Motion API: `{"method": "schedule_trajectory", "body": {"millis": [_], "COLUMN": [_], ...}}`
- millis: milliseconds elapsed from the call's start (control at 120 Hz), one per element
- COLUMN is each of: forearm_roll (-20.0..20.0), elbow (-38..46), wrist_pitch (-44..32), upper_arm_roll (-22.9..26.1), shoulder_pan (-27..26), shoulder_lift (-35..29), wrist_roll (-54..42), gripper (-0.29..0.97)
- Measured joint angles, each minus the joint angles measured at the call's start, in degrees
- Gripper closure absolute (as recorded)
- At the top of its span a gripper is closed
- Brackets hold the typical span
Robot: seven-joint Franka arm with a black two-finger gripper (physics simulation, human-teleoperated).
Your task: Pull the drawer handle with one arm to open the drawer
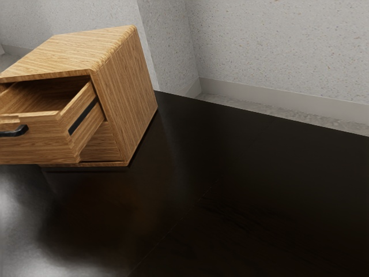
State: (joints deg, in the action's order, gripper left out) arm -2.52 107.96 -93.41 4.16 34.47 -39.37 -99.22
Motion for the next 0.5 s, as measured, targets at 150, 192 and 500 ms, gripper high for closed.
{"method": "schedule_trajectory", "body": {"millis": [150,192,500], "forearm_roll": [-2.5,-3.0,-2.9], "elbow": [-21.8,-24.5,-36.3], "wrist_pitch": [6.9,8.2,16.8], "upper_arm_roll": [2.4,2.4,-3.0], "shoulder_pan": [-9.9,-12.6,-23.5], "shoulder_lift": [12.8,17.2,36.2], "wrist_roll": [11.0,15.0,41.8], "gripper": [0.06,0.05,0.01]}}
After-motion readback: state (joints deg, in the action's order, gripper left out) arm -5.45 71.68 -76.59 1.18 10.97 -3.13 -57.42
